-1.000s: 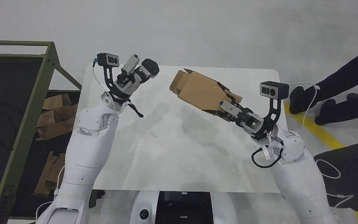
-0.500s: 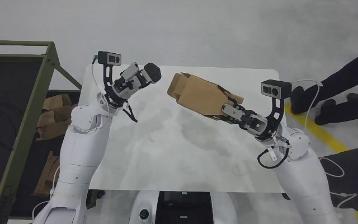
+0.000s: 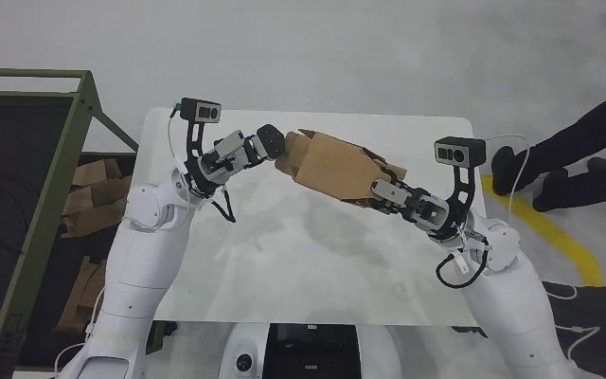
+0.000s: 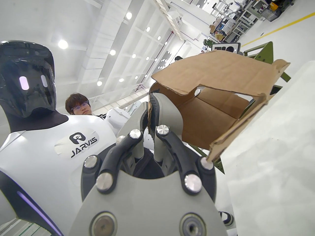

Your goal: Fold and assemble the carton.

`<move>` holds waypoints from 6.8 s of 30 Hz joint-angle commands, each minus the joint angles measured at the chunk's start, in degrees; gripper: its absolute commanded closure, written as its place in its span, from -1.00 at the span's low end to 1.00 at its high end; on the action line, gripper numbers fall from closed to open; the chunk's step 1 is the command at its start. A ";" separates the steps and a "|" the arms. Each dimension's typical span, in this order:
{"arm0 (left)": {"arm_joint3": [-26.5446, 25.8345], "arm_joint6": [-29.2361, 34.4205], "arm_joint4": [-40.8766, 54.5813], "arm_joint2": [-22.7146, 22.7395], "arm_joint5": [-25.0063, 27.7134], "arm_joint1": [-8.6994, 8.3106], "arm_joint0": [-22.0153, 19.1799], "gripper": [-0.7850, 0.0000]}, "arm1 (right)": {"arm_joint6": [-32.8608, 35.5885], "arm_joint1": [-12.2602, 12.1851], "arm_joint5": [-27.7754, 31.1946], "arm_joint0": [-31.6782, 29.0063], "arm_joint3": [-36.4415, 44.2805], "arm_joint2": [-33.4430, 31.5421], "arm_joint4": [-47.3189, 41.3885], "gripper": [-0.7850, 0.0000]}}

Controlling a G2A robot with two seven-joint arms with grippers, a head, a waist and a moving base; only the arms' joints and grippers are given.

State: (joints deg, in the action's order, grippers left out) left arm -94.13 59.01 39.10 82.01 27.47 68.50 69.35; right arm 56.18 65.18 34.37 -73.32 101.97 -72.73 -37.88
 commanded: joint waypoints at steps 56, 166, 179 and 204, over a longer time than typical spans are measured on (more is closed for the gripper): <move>0.87 18.24 8.68 -3.92 -2.77 -0.95 -0.40 -1.00 | 5.76 0.30 -1.07 0.60 -0.87 0.92 -3.22 1.00; -0.89 10.55 -6.06 -8.44 0.60 -2.57 -0.63 1.00 | 1.44 0.89 -0.70 -0.07 4.83 0.64 9.63 0.07; -1.87 10.09 -8.18 -9.22 1.28 -2.92 -0.12 1.00 | -2.67 0.78 -1.91 -0.51 8.18 1.56 17.93 0.07; -2.44 9.20 -8.19 -9.79 2.07 -3.56 0.19 1.00 | -6.03 0.54 -4.16 0.65 9.32 4.11 24.82 0.08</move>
State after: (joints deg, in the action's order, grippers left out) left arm -96.57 68.22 30.90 72.24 29.52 64.96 69.51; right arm 50.18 65.74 30.14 -72.65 111.32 -68.62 -13.08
